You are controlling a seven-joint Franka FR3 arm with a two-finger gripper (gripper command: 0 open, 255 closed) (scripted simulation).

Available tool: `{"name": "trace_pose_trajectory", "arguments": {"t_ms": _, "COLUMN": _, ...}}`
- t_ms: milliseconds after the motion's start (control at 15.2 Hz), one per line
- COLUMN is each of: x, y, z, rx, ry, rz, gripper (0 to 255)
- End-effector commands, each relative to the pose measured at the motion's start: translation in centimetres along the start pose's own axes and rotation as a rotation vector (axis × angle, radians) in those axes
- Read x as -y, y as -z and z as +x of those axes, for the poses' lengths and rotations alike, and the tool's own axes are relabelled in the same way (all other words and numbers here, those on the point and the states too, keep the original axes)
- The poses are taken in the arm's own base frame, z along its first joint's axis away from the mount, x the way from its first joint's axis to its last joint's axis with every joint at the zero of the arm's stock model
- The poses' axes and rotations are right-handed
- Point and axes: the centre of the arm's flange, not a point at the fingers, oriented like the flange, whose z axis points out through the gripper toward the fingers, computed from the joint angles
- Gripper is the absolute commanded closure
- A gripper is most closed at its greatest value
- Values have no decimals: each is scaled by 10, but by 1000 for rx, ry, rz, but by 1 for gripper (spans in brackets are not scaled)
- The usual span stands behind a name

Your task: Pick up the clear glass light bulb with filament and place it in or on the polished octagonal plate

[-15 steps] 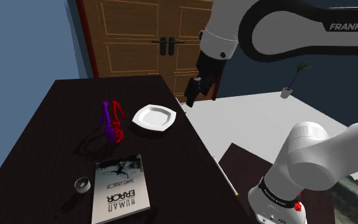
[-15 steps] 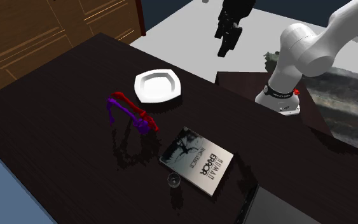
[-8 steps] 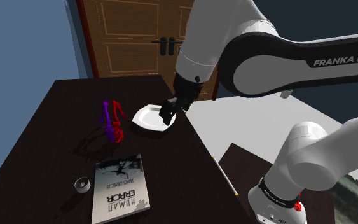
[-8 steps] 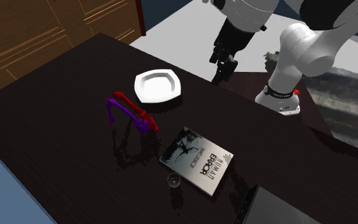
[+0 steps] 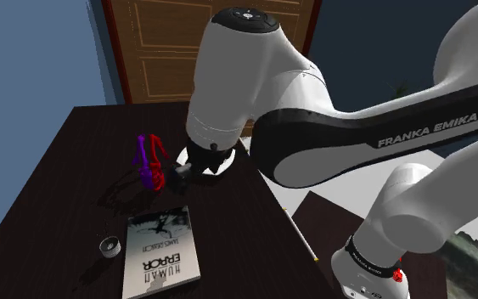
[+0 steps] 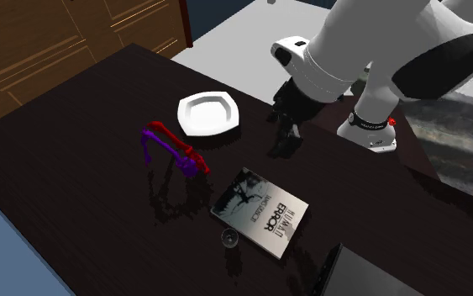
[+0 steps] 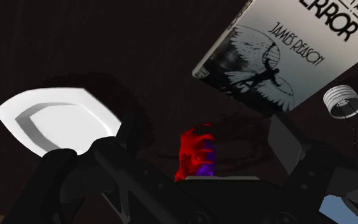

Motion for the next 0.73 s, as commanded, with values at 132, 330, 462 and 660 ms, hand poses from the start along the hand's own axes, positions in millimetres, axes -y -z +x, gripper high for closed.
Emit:
{"name": "trace_pose_trajectory", "arguments": {"t_ms": 132, "x": 50, "y": -19, "z": 3, "rx": -35, "ry": -13, "rz": -2, "gripper": 0}}
{"name": "trace_pose_trajectory", "arguments": {"t_ms": 330, "x": 87, "y": -33, "z": 7, "rx": -61, "ry": -21, "rz": -6, "gripper": 0}}
{"name": "trace_pose_trajectory", "arguments": {"t_ms": 462, "x": 112, "y": -42, "z": 9, "rx": -78, "ry": -26, "rz": -8, "gripper": 0}}
{"name": "trace_pose_trajectory", "arguments": {"t_ms": 660, "x": 149, "y": -56, "z": 13, "rx": -104, "ry": -34, "rz": -12, "gripper": 0}}
